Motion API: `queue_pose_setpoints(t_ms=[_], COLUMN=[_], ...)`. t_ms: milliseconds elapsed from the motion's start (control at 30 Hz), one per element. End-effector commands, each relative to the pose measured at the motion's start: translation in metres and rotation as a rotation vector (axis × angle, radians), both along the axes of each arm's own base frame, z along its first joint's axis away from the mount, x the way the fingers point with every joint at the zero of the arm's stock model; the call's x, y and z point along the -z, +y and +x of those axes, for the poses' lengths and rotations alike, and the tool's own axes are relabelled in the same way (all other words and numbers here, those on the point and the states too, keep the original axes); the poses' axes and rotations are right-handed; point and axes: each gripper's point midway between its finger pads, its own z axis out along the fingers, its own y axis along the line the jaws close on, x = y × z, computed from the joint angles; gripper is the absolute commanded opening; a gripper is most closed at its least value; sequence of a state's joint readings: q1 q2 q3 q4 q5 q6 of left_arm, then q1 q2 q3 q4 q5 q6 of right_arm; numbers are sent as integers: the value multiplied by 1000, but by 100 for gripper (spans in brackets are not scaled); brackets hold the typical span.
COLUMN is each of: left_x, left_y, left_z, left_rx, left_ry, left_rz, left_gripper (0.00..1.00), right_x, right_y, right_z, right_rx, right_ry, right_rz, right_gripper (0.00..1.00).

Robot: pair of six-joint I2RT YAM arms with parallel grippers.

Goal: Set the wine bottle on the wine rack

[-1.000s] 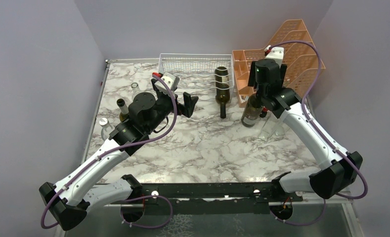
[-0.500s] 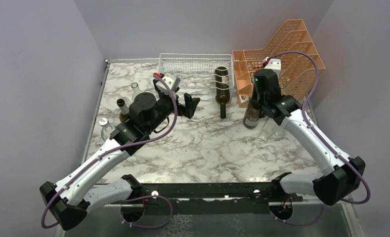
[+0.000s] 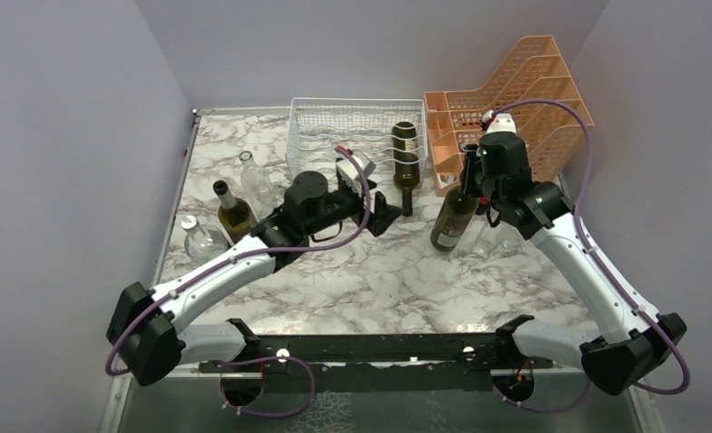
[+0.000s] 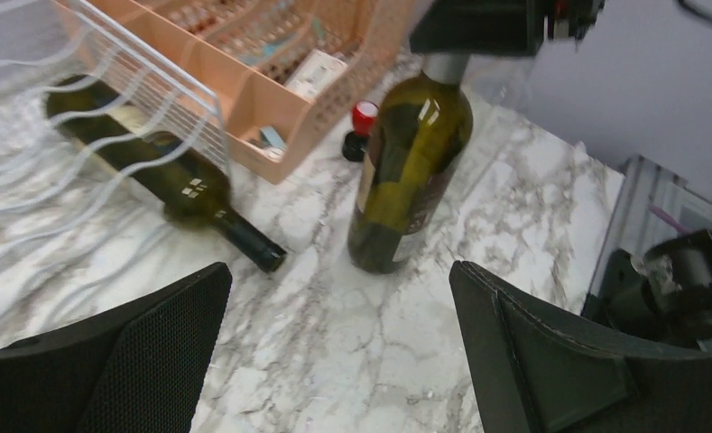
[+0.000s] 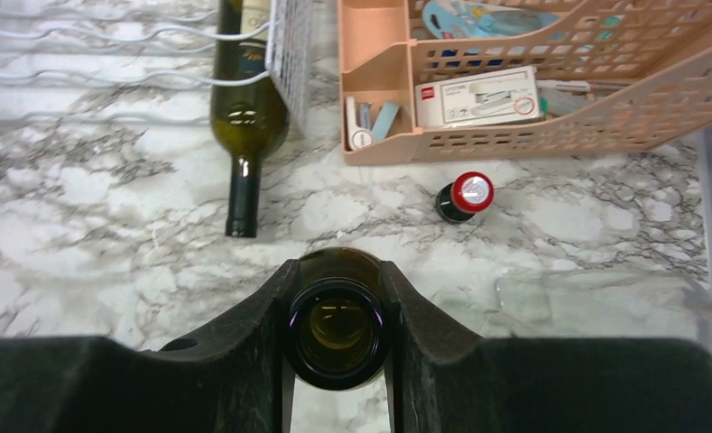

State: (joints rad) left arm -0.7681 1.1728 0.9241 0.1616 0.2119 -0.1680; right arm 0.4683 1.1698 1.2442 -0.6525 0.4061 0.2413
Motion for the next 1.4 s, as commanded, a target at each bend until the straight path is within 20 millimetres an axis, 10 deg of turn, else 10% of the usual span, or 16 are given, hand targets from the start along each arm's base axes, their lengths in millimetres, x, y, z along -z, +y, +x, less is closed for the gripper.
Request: queue_pose_setpoints(t_ms=[0, 467, 1033, 1267, 1367], left_x=[14, 60, 48, 23, 18], left_y=[-44, -118, -144, -131, -125], left_z=[-27, -39, -54, -55, -60], left_rx=[190, 299, 425, 399, 416], left_ry=[-44, -170, -198, -330, -419], left_rz=[-41, -79, -196, -201, -176], left_gripper=[99, 99, 96, 44, 5], right_x=[-42, -83, -117, -108, -101], right_y=[12, 16, 60, 66, 64], right_z=[-16, -60, -91, -101, -106], right_rx=[-92, -149, -429, -491, -492], right_ry=[-63, -55, -97, -54, -31], right_rz=[100, 238, 407, 403, 394], right_gripper=[1, 1, 1, 5, 27])
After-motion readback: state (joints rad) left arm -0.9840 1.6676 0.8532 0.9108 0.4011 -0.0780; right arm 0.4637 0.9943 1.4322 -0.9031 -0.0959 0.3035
